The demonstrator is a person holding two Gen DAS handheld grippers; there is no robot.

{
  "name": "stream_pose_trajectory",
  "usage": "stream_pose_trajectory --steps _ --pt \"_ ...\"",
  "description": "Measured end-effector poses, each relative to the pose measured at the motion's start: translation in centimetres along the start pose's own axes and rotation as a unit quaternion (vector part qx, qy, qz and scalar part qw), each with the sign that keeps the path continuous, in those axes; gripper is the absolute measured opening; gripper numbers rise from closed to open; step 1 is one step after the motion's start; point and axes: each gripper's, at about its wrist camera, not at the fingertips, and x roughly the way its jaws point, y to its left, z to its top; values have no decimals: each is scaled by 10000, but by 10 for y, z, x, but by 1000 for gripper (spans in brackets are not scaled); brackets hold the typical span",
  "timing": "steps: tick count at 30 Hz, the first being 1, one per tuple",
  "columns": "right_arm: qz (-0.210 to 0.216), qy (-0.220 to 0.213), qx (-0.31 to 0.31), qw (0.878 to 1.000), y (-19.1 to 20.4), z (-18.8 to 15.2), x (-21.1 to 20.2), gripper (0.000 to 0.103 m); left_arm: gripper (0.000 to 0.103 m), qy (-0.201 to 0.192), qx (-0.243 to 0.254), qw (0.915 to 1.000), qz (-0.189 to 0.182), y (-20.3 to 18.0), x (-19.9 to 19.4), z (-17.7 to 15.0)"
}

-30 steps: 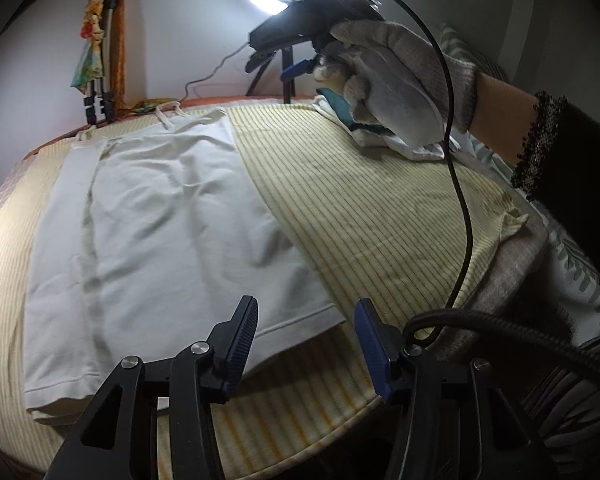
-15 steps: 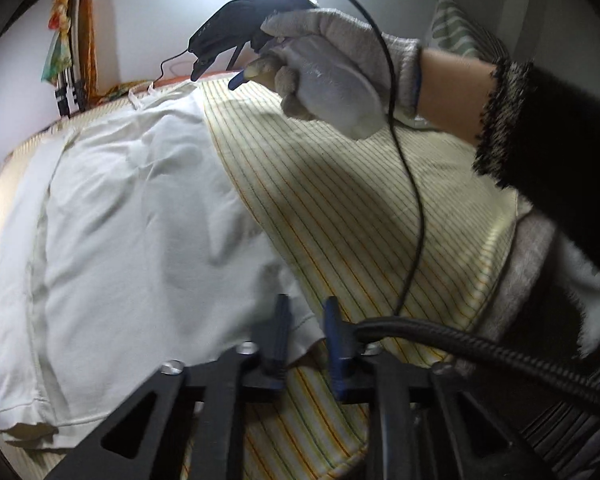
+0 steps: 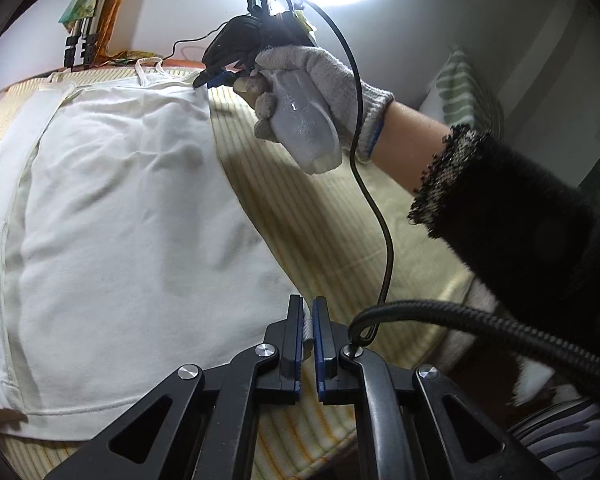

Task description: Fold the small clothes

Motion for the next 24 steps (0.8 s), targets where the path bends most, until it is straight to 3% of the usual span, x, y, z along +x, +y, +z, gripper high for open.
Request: stream_pose_trajectory --steps 7,9,13,18,24 --pt "-161 -228 -282 9992 21 17 -29 4 1 -88 -259 9993 -246 9 -5 2" --pt "-369 -255 -434 9980 22 15 -26 4 1 -13 -238 9995 -210 11 -1 -2" --pt "-970 137 -504 9939 17 4 3 4 1 72 -357 9991 -236 16 1 -3" --pt "-1173 110 -438 9921 20 8 2 4 1 -149 -372 9990 -210 21 -19 0" --pt "-1411 -20 -693 9876 60 19 -13 4 1 -388 -554 9976 -177 35 -45 -5"
